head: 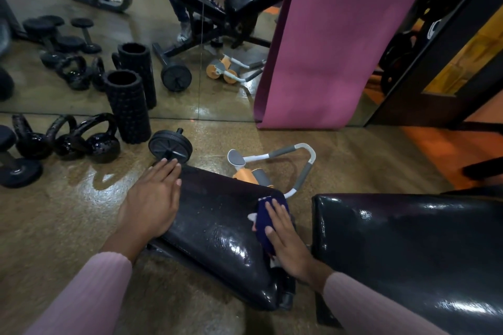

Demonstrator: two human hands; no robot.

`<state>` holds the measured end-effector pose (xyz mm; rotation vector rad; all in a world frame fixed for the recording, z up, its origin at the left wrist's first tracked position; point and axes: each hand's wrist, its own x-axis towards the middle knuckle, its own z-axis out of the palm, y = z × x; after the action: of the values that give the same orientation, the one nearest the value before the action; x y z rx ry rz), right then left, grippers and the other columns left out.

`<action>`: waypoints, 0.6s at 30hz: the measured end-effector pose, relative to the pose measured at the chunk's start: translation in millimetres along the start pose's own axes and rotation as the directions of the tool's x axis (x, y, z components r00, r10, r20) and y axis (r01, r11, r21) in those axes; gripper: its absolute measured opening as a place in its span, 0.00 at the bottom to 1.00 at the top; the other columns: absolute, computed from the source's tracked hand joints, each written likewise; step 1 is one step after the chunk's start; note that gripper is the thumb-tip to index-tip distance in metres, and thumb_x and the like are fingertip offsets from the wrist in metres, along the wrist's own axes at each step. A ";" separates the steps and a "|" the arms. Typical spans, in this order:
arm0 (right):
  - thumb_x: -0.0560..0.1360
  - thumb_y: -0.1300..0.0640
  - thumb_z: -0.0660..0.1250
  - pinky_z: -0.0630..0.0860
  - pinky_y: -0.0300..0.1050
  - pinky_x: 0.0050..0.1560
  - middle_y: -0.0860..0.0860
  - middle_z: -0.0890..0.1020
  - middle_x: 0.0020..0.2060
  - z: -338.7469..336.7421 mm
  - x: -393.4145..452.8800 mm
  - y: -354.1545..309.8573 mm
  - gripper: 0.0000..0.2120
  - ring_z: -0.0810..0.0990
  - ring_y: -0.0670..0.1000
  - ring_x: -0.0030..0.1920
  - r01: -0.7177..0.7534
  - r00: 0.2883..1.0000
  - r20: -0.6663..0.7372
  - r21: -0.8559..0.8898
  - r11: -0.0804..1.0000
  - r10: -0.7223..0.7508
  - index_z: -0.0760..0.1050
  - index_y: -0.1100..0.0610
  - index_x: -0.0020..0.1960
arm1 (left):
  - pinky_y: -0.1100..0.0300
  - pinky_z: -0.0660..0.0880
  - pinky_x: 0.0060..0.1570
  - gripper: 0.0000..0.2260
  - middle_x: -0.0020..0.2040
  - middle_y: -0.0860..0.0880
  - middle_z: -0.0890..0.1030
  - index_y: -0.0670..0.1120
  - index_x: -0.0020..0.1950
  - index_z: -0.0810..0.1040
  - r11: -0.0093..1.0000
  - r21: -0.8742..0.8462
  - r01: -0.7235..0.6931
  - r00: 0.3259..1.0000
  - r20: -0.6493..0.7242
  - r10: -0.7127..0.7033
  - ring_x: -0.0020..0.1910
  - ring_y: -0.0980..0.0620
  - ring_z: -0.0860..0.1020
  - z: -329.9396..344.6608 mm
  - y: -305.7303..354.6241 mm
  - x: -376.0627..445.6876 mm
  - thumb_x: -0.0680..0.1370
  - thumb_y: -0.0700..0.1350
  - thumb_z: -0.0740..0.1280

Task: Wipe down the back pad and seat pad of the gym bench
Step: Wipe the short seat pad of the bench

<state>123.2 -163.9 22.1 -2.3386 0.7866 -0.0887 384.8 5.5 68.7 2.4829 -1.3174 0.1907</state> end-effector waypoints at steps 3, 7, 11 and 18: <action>0.83 0.51 0.50 0.41 0.43 0.74 0.48 0.44 0.78 -10.7 40.5 1.7 0.26 0.41 0.49 0.77 -0.183 0.983 -0.011 0.062 0.981 0.184 0.46 0.51 0.78 | 0.53 0.59 0.71 0.26 0.69 0.45 0.72 0.40 0.69 0.72 1.000 0.007 0.003 1.000 -0.005 -0.003 0.71 0.47 0.67 0.6 0.6 -0.3 0.80 0.51 0.47; 0.84 0.51 0.48 0.41 0.52 0.75 0.49 0.46 0.78 -12.6 83.3 -37.6 0.24 0.41 0.51 0.78 -0.171 0.983 0.048 -0.105 0.980 0.177 0.47 0.51 0.78 | 0.52 0.62 0.70 0.26 0.69 0.45 0.73 0.40 0.69 0.72 1.000 0.004 0.006 1.000 -0.004 -0.006 0.71 0.47 0.67 -1.2 2.0 0.6 0.80 0.51 0.46; 0.84 0.49 0.47 0.36 0.46 0.73 0.42 0.42 0.77 -0.7 39.1 -42.2 0.24 0.35 0.42 0.75 0.065 0.997 0.039 -0.075 0.995 -0.062 0.44 0.44 0.77 | 0.53 0.62 0.70 0.25 0.69 0.46 0.73 0.40 0.69 0.72 1.000 0.008 0.006 1.000 -0.003 -0.006 0.71 0.48 0.67 -2.5 2.9 -0.4 0.80 0.51 0.47; 0.84 0.52 0.49 0.38 0.44 0.73 0.50 0.45 0.78 -13.2 55.5 -11.2 0.24 0.40 0.51 0.77 -0.242 0.970 0.000 0.052 0.969 0.242 0.49 0.52 0.78 | 0.53 0.63 0.70 0.26 0.69 0.46 0.73 0.40 0.69 0.72 1.000 0.014 0.012 1.000 0.005 -0.012 0.71 0.49 0.67 -1.1 1.3 -0.3 0.80 0.51 0.46</action>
<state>170.9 -195.8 31.6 -2.1774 1.0539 -0.0104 383.6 5.4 69.9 2.5043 -1.3074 0.1916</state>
